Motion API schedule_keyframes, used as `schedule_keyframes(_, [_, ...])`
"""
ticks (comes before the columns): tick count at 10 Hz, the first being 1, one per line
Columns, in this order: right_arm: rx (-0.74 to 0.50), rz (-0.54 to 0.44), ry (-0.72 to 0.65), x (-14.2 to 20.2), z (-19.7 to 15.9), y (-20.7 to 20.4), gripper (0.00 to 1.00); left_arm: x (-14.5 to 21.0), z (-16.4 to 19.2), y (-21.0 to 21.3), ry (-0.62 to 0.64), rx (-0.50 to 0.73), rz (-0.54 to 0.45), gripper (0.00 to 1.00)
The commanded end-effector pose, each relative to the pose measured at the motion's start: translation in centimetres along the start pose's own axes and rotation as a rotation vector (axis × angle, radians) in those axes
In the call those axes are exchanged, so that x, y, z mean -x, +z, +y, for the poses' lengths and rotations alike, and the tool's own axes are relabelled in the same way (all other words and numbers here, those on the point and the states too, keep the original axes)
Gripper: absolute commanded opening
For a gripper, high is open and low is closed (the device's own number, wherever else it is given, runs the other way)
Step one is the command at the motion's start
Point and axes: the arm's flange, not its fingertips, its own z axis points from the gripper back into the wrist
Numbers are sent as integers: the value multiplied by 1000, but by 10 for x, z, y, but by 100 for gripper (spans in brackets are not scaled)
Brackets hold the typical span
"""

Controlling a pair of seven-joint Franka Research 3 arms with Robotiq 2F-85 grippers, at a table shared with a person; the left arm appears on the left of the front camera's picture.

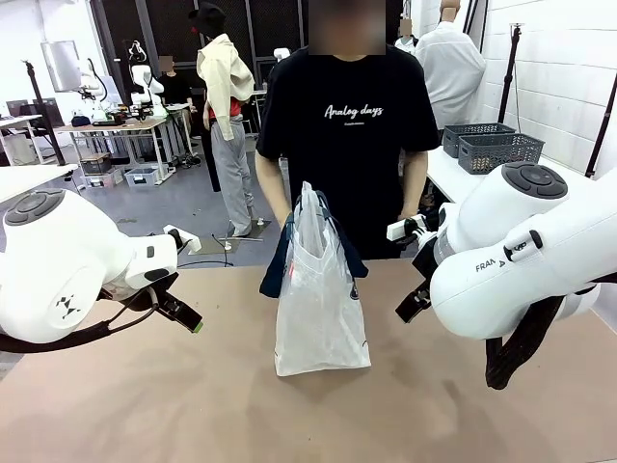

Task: Transfer purchased items from the store into the shopping bag.
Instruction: Open the Reusable shopping bag in the center of the table.

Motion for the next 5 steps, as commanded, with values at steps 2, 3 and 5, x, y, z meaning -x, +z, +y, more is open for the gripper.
schedule_keyframes(2, [0,0,1,0,0,0,100,0,1,0,2,0,0,100])
schedule_keyframes(3, [0,0,1,0,0,0,100,0,1,0,2,0,0,100])
schedule_keyframes(5, [0,0,1,0,0,0,100,0,1,0,2,0,0,100])
